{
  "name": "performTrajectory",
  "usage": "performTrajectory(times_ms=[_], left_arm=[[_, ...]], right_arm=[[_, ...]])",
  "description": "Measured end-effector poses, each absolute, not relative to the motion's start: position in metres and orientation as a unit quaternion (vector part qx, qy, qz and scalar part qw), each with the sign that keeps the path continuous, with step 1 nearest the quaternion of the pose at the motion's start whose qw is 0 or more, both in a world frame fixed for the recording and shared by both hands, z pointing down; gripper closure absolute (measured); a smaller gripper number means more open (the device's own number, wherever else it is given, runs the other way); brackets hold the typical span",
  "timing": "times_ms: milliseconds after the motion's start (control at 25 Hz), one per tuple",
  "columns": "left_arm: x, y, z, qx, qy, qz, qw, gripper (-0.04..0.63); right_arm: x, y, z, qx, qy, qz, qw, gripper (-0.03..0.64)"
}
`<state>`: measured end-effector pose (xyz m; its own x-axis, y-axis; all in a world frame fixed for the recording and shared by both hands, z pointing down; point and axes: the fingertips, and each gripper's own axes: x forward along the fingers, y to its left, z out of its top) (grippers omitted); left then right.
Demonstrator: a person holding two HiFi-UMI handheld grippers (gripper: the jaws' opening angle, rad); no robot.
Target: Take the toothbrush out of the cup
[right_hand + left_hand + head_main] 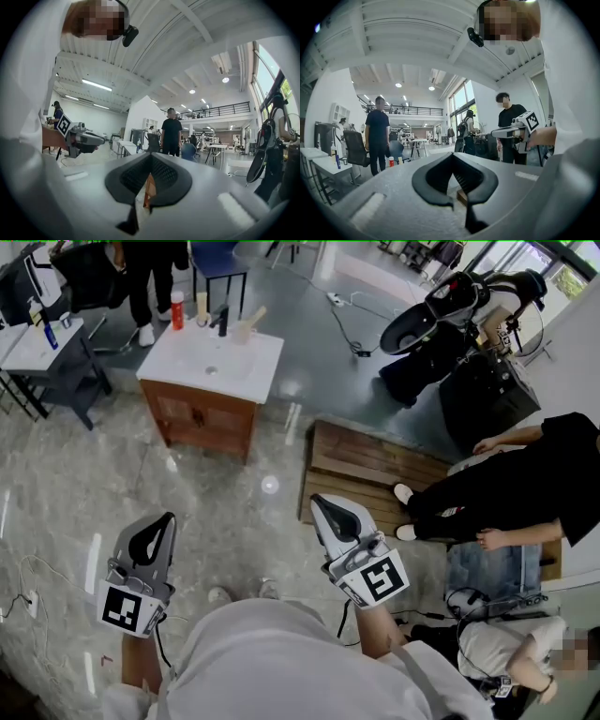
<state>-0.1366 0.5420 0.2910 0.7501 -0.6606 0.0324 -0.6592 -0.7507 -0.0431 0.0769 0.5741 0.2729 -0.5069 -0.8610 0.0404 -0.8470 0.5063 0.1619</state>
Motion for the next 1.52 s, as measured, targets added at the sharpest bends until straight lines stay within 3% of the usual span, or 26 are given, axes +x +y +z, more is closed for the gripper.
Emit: performTrajectory(times_ms=[680, 1520], left_arm=[[-0.178, 0.498, 0.294, -0.941, 0.337, -0.018, 0.015, 0.598], [-0.064, 0.367, 0.289, -0.926, 0.376, -0.024, 0.025, 0.598]], right_arm=[[0.023, 0.536, 0.285, 0.497, -0.864, -0.053, 0.056, 0.617], [0.124, 0.384, 0.289, 0.444, -0.893, -0.056, 0.042, 0.617]])
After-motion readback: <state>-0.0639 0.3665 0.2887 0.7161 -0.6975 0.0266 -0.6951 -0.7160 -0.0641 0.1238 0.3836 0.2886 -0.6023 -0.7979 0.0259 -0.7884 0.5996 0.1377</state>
